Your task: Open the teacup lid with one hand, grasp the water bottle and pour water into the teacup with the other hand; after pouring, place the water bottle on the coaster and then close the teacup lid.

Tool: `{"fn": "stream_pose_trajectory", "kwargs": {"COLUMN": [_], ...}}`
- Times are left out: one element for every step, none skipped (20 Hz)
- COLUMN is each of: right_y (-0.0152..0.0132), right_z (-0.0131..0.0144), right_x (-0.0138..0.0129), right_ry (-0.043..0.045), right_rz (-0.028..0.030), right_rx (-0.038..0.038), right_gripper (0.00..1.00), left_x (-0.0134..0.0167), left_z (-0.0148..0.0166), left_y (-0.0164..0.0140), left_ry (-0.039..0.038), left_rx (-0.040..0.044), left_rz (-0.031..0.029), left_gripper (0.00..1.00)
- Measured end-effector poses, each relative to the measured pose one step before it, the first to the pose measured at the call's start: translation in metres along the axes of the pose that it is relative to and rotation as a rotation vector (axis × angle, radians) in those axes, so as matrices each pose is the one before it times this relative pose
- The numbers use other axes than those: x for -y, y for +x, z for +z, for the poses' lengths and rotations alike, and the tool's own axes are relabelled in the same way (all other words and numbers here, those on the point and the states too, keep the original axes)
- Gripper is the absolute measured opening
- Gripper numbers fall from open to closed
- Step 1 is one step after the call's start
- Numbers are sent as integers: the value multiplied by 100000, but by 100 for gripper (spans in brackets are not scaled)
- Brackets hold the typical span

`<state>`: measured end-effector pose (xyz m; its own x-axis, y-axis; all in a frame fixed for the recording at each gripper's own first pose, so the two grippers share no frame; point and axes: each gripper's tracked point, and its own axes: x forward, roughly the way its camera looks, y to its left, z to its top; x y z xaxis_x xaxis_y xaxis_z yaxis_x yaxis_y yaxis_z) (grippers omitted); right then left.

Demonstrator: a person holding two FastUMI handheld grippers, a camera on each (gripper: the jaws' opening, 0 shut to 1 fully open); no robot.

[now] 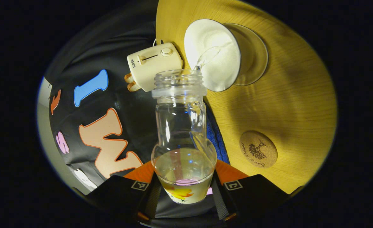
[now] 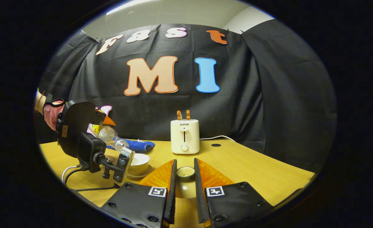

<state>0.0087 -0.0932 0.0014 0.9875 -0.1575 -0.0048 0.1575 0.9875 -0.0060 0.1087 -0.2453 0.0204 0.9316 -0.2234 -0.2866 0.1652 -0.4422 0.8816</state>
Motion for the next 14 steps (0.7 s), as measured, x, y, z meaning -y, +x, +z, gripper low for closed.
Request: {"fn": "stream_pose_trajectory", "kwargs": {"right_y": [24,37,-14,-1,24,14,-32,5,10,35,-3,-42,6,5], "right_z": [-12,1,-9,21,-47,25,-11,41,-21,1,-42,28,-6,-13], "right_x": [4,-11,2,-1,-12,-38,29,-7,10,11,31,-8,-44,19], "right_ry": [-16,-4,34,-19,8,22,-19,8,5,-30,14,9,-35,21], "right_rz": [-12,-1,-10,0,3,0,9,12,-11,18,1,-5,-6,-6], "right_rx": [52,-7,25,30,3,-27,-14,7,50,-8,-32,-3,53,-43], "right_gripper": [31,31,31,31,31,31,31,31,31,31,31,31,31,31], "left_x": [-255,-204,-258,-54,-110,-198,-137,-110,-149,-157,-114,-203,-180,-220], "left_z": [54,10,62,96,-37,-95,-39,-50,26,0,-72,-75,-56,-73], "left_y": [-102,-41,100,13,29,20,-135,-71,8,-38,15,-126,23,-75], "left_ry": [1167,1217,978,814,1141,1328,1250,1010,644,696,867,1038,1067,1023], "left_rx": [-13,73,310,53,-198,-402,-323,-251,-34,-97,-331,-356,-211,-365], "left_rz": [310,338,186,-109,86,77,-41,-319,-72,86,-31,-23,115,69], "left_gripper": [71,71,70,70,70,70,70,71,70,71,71,70,71,71]}}
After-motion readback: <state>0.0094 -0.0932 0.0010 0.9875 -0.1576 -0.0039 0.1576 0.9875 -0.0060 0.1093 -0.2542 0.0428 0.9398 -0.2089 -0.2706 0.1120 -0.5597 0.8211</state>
